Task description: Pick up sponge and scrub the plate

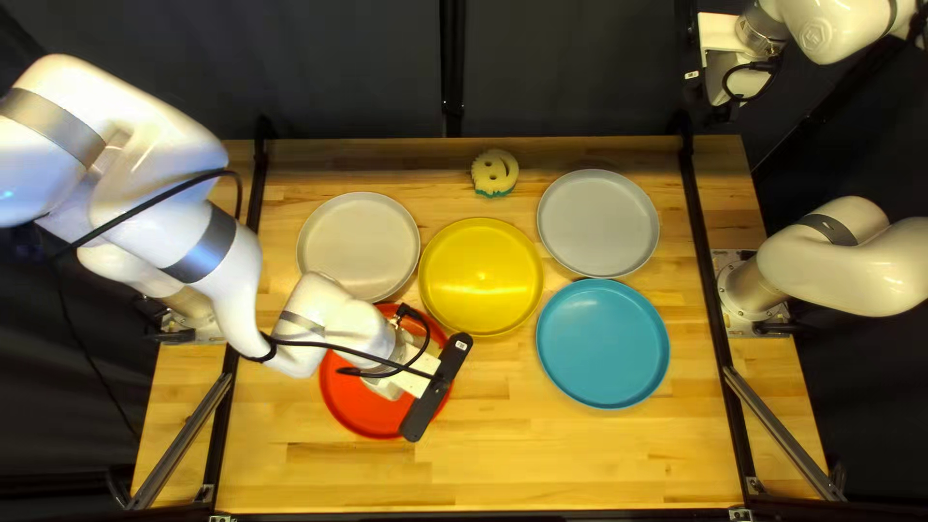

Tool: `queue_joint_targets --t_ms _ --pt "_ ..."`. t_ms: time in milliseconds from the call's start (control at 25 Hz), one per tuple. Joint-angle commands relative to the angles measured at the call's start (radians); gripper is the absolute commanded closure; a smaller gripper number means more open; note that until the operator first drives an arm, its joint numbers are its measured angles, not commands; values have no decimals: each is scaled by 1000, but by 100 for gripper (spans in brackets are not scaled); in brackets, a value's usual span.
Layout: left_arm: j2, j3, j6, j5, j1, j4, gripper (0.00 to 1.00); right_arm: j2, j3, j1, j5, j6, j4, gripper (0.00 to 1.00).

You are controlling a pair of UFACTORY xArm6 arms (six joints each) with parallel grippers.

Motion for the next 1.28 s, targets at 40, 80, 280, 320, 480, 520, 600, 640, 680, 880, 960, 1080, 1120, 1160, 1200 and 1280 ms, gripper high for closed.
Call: queue_joint_targets --t_ms 40,80,280,320,480,520,600,640,680,880,960,1080,1120,1160,1200,1280 --pt "-45 62 -54 -10 -39 -2 100 0 0 0 0 0 0 0" --pt "-59 90 -75 -20 -59 -8 100 0 0 0 0 0 0 0" --pt "-112 165 -116 -31 -105 -43 100 0 0 0 0 0 0 0" --pt "-120 173 -119 -28 -108 -48 100 0 0 0 0 0 0 0" --pt "-139 189 -120 -25 -104 -59 100 0 0 0 0 0 0 0" --pt "-130 181 -106 -27 -95 -65 100 0 0 0 0 0 0 0" --pt "-98 150 -50 -31 -58 -81 100 0 0 0 0 0 0 0" --pt "-91 140 -31 -29 -45 -85 100 0 0 0 0 0 0 0" --pt "-78 117 1 -24 -17 -88 100 0 0 0 0 0 0 0" --pt "-47 55 107 1 63 -99 100 0 0 0 0 0 0 0" --pt "-49 44 143 13 86 -109 100 0 0 0 0 0 0 0" --pt "-61 54 168 18 98 -120 100 0 0 0 0 0 0 0" --pt "-66 62 170 16 98 -124 100 0 0 0 0 0 0 0" --pt "-76 78 170 12 94 -130 100 0 0 0 0 0 0 0" --pt "-91 100 168 7 88 -137 100 0 0 0 0 0 0 0" --pt "-113 136 156 -7 70 -152 100 0 0 0 0 0 0 0"
